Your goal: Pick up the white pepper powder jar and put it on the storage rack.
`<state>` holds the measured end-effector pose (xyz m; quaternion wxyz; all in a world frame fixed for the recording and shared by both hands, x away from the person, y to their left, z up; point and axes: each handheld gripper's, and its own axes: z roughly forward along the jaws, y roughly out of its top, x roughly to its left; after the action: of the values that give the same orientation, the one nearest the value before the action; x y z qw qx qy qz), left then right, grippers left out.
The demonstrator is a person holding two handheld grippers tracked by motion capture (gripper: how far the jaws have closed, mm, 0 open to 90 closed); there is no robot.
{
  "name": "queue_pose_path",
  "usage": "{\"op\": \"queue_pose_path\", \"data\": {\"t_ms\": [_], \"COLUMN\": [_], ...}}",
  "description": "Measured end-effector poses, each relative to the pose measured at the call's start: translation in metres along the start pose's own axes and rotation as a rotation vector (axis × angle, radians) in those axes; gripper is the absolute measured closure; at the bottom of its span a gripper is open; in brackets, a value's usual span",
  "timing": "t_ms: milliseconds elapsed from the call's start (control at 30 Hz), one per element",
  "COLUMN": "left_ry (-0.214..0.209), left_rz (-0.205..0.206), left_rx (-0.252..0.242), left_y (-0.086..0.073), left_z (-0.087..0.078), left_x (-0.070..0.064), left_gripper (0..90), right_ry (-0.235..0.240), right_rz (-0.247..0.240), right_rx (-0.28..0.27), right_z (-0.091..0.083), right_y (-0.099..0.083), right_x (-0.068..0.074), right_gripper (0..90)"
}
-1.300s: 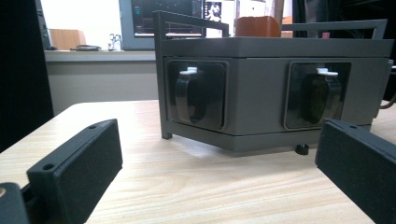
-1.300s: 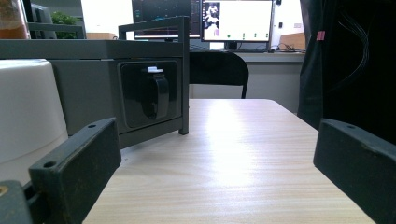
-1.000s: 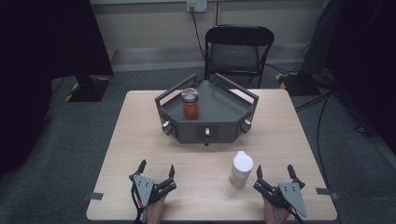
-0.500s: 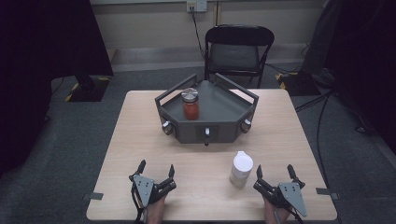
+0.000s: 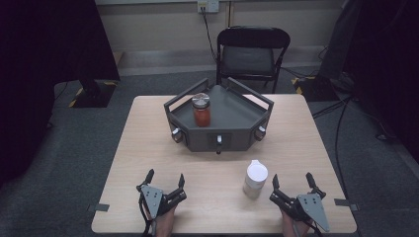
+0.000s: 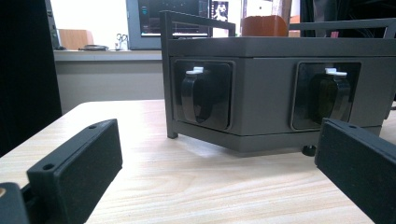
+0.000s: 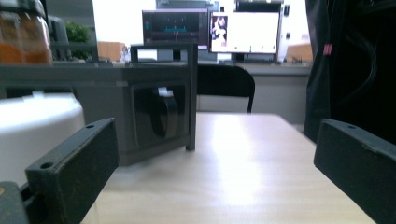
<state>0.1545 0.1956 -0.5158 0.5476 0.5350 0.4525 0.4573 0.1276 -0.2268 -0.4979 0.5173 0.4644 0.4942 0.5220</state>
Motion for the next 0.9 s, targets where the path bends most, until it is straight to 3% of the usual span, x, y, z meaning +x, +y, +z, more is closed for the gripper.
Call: {"op": "queue_pose_path", "data": {"t_ms": [300, 567, 900], "left_ry": [0.001, 0.000, 0.000], "left_rz": [0.000, 0.000, 0.000], "left_rx": [0.000, 0.000, 0.000], "left_y": [0.000, 0.000, 0.000], "left_z": [0.000, 0.000, 0.000], "left_x": [0.000, 0.000, 0.000], "left_gripper": [0.1, 0.0, 0.0], "right_ry": [0.052, 0.106, 0.203], "right_rz": [-0.004, 0.000, -0.016], "right_rx": [-0.076, -0.066, -0.061], "right_z": [-0.006, 0.000, 0.012], "right_y": [0.024, 0.039, 0.041], "right_x": [0.007, 0.020, 0.032], "right_gripper": [0.0, 0.0, 0.0]}}
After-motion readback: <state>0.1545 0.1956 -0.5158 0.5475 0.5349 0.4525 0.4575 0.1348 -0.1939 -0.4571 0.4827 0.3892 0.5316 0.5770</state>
